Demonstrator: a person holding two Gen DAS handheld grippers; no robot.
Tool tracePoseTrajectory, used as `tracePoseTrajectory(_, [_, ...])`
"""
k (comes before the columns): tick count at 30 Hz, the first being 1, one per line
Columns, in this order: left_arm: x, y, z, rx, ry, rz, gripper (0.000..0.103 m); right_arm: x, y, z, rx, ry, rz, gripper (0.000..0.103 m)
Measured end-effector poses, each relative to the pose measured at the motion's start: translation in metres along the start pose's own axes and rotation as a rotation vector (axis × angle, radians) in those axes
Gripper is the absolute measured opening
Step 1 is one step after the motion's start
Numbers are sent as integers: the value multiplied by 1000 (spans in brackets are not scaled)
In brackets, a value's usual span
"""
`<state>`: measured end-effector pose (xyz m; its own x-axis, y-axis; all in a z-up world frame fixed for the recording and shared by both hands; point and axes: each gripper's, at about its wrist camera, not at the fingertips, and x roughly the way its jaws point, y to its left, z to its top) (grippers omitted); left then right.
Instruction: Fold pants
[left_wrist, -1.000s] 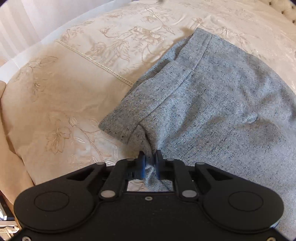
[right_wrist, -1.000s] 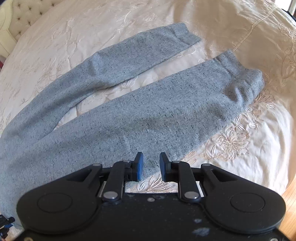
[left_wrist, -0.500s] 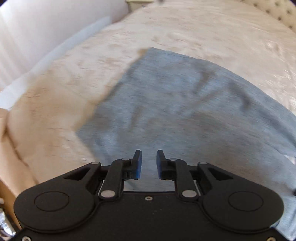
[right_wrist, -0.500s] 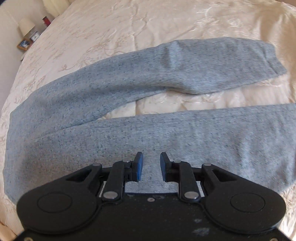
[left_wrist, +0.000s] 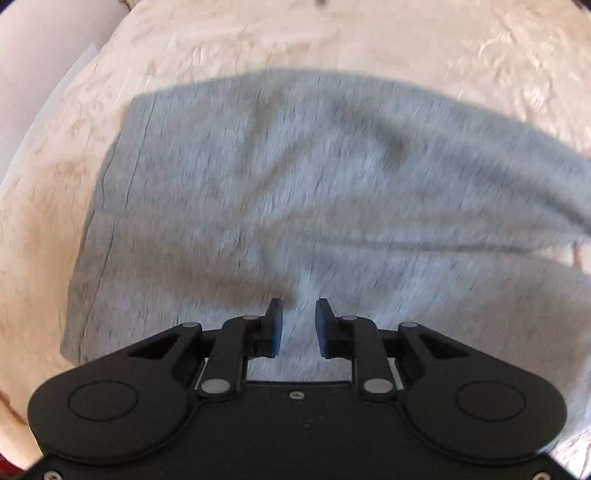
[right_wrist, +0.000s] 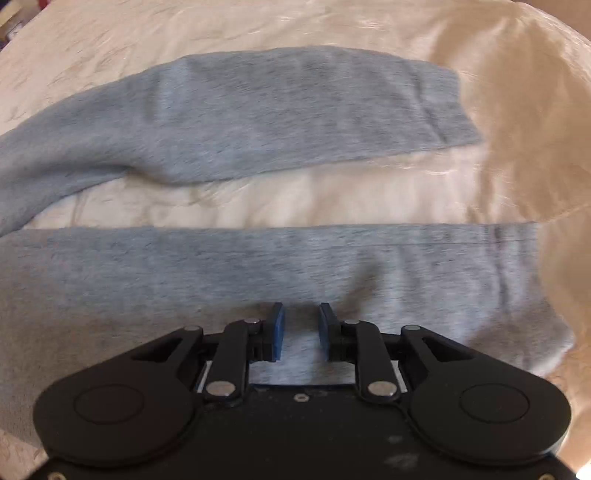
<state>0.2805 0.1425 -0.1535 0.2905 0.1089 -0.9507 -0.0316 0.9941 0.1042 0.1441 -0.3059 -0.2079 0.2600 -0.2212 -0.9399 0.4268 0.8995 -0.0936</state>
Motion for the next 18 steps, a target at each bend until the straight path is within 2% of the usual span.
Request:
tracePoseTrajectory(4, [-4, -32, 49, 41, -38, -111, 30, -20, 2, 47, 30, -129, 107, 26])
tracePoseTrajectory(7, [8, -69, 65, 113, -33, -186, 30, -13, 35, 87, -15, -177, 259, 28])
tracePoseTrajectory(10, [25, -103, 68, 211, -24, -246, 30, 8, 76, 112, -96, -126, 353, 29])
tracePoseTrajectory(12, [43, -116, 69, 247, 3, -269, 33, 24, 96, 116, -166, -86, 395, 28])
tracePoseTrajectory(14, [64, -116, 73, 240, 35, -233, 33, 44, 108, 116, -263, -54, 345, 28])
tracePoseTrajectory(15, [73, -110, 76, 227, 44, -220, 33, 53, 108, 119, -297, -51, 300, 21])
tracePoseTrajectory(16, [81, -102, 80, 212, 45, -230, 33, 62, 99, 123, -307, -64, 254, 16])
tracePoseTrajectory(18, [91, -82, 88, 168, 50, -270, 29, 74, 67, 137, -250, -91, 179, 15])
